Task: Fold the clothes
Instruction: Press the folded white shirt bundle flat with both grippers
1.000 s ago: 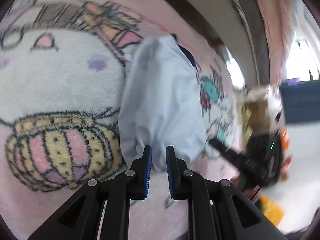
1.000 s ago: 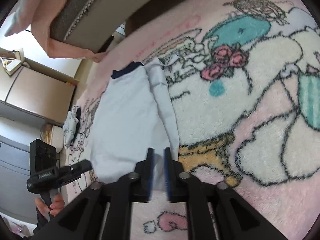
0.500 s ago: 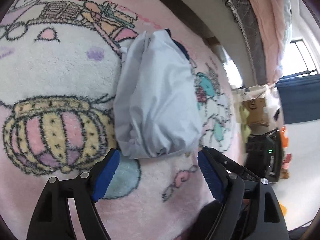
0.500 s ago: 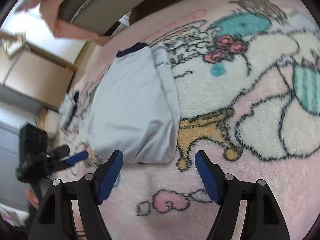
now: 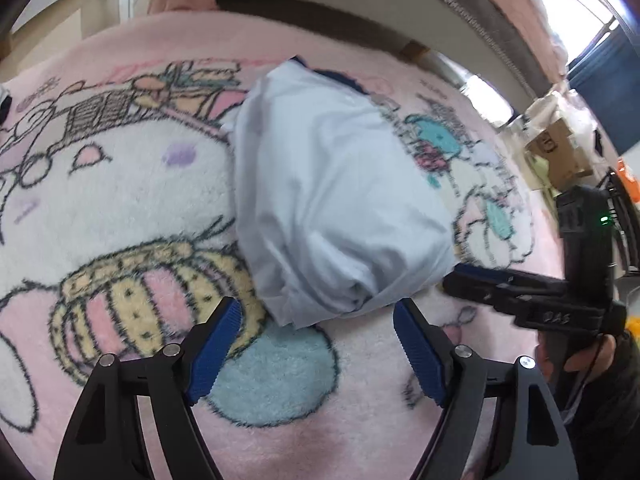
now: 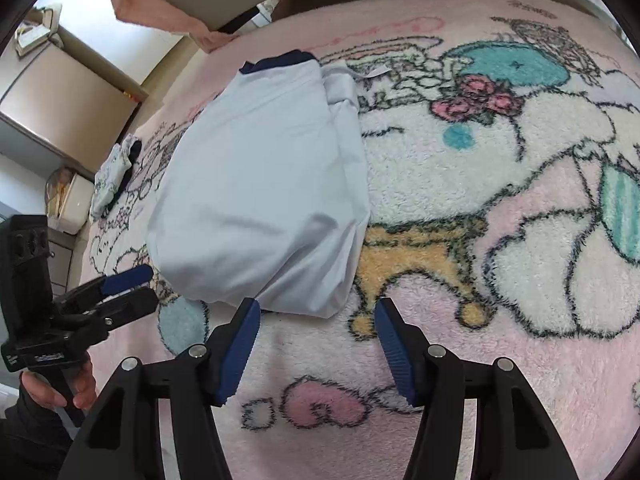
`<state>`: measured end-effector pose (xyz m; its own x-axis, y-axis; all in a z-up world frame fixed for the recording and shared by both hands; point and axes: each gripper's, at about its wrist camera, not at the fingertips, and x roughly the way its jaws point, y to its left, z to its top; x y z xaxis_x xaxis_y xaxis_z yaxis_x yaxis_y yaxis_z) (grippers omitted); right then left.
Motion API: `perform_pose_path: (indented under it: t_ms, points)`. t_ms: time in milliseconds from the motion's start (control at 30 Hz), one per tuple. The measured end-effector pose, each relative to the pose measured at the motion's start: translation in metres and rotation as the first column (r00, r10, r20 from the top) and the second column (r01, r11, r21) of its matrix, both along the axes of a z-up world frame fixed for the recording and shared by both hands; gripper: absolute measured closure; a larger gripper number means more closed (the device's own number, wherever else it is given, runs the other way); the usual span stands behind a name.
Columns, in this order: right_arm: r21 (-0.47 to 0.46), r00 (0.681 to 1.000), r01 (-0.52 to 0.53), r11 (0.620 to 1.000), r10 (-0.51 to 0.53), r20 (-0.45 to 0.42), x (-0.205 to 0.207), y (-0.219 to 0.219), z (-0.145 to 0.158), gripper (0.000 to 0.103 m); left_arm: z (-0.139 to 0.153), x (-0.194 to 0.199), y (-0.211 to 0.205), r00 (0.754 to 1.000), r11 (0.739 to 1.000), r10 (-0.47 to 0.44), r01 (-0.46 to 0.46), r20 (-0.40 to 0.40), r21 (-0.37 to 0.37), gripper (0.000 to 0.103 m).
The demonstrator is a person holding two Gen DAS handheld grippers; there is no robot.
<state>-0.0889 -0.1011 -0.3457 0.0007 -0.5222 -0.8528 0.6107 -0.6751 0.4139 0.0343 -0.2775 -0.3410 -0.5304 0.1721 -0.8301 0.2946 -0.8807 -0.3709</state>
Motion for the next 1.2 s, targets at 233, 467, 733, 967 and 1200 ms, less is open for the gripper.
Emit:
perform_pose_path:
  t_ms: [233, 467, 733, 967, 1200]
  points:
    - [0.008, 1.000, -0.017, 1.000, 0.017, -0.006, 0.001, -0.006, -0.002, 0.059, -0.015, -0.015, 0.015, 0.998, 0.998, -0.026, 0.029, 0.058, -0.060, 0.075]
    - [-0.006, 1.000, -0.016, 1.000, 0.017, 0.006, 0.001, -0.008, -0.002, 0.095, -0.015, -0.012, 0.011, 0.998, 1.000, 0.009, -0.007, 0.057, -0.029, 0.083]
    - [0.051, 0.998, -0.014, 0.999, 0.017, -0.063, 0.002, -0.010, 0.002, 0.101, -0.005, -0.013, 0.016, 0.998, 0.996, -0.011, 0.017, 0.069, -0.091, 0.089]
    - [0.196, 0.977, 0.075, 0.978, -0.032, -0.211, -0.008, 0.002, 0.004, 0.102, -0.014, -0.011, -0.003, 0.991, 0.998, 0.028, -0.020, 0.130, -0.064, 0.090]
    - [-0.003, 0.994, -0.003, 1.000, 0.003, -0.109, -0.001, -0.006, 0.019, 0.089, -0.010, -0.016, 0.001, 0.991, 0.997, -0.004, 0.014, 0.135, -0.072, 0.090]
